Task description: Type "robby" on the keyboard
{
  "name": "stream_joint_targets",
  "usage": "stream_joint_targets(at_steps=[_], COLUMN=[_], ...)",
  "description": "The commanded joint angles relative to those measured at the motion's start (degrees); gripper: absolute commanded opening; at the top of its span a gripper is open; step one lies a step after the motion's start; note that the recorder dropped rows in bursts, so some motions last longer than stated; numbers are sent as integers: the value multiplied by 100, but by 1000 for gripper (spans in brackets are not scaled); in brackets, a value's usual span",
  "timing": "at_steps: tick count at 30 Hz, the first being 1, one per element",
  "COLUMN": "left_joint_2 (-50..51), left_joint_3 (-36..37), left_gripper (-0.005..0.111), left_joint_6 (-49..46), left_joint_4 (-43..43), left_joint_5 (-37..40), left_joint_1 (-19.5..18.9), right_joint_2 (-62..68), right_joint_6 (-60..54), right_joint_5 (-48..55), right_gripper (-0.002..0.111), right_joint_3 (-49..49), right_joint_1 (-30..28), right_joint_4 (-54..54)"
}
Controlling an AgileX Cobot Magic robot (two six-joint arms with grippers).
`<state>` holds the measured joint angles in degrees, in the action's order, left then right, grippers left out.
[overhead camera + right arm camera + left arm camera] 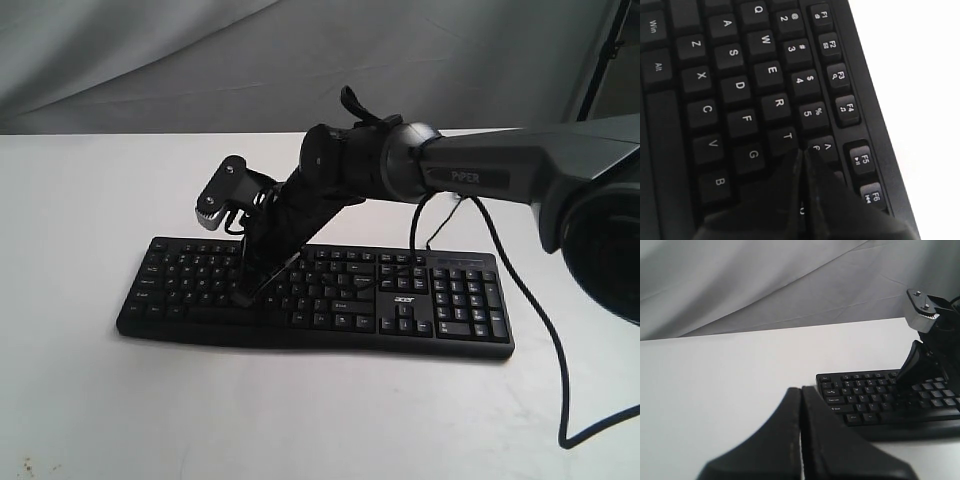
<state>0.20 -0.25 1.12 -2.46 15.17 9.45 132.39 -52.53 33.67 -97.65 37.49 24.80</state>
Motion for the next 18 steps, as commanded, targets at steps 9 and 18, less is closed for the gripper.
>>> stream_joint_targets(at_steps=[9,18], left_joint_2=[-20,-20], left_joint_3=[25,25], left_gripper=[0,0], left_joint_6=[16,16], left_joint_4=[-27,-27], left_joint_5=[-31,-31], left_joint_1=[36,36], right_joint_2=[-1,-1], right_joint_6=[-53,-53], right_joint_5=[-52,-8], right_gripper=[0,0], right_joint_3=[-40,-40], right_joint_1=[-34,-34], right_joint_4=[11,11])
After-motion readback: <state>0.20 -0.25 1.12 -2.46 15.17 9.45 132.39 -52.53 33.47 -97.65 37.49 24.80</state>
